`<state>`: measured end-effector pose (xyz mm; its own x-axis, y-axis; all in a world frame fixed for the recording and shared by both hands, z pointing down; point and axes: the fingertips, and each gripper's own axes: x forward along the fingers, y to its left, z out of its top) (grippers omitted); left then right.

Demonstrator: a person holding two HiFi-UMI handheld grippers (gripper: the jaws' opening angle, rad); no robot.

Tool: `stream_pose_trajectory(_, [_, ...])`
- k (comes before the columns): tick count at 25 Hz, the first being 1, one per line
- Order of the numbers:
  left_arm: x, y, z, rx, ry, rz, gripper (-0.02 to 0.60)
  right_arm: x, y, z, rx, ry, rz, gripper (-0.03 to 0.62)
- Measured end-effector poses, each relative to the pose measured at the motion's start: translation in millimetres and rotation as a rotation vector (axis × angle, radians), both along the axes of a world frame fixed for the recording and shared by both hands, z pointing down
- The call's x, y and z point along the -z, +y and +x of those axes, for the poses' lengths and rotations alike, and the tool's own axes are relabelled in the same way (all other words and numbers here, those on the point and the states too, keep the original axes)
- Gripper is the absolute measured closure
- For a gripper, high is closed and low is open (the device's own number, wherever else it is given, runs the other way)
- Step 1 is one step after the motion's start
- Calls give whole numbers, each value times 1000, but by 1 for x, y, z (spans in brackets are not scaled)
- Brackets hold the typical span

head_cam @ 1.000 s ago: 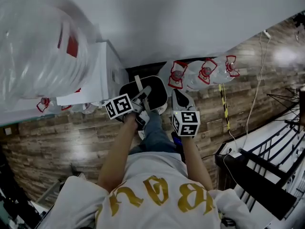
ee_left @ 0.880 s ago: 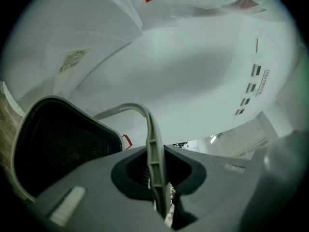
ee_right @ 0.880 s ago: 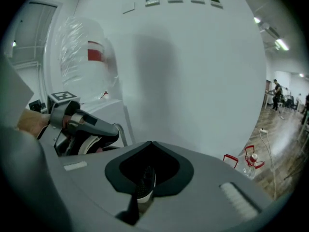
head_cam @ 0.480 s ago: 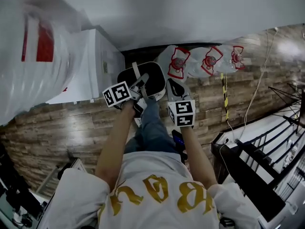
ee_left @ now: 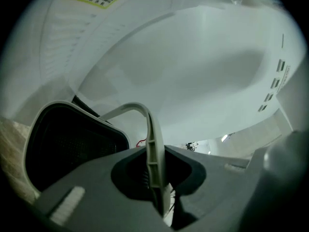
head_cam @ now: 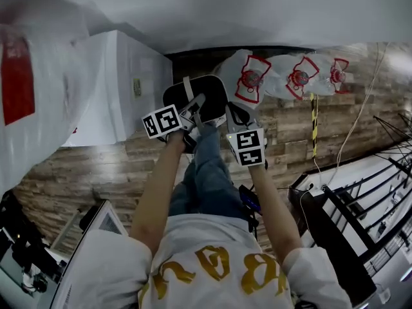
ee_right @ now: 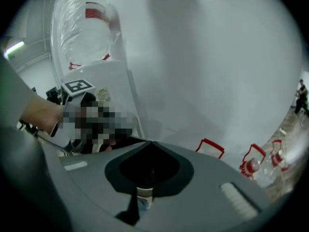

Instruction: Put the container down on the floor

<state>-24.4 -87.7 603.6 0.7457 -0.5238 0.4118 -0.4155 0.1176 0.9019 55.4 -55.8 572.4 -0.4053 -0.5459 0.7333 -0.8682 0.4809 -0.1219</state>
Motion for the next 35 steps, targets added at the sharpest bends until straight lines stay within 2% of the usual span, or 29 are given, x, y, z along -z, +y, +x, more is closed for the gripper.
stream_pose_trajectory(3, [-24, -4, 0, -6, -19, -12, 541, -22, -5, -6, -28, -74, -53, 563])
stream_pose_trajectory(6, [-45, -2, -4, -23, -53, -25, 543, -37, -6, -16, 2, -99, -81, 563])
stream_pose_trajectory(15, [-107, -4, -17, -5, -96, -76, 543, -94, -12, -18, 60, -65, -133, 563])
stream_pose_trajectory(23, [-169, -8, -14, -16, -126, -128, 543, -156, -10, -25, 63, -93, -204, 563])
stream_pose_trajectory(35, [-253, -9, -22, -12, -181, -216, 545, -220, -2, -29, 90, -81, -264, 563])
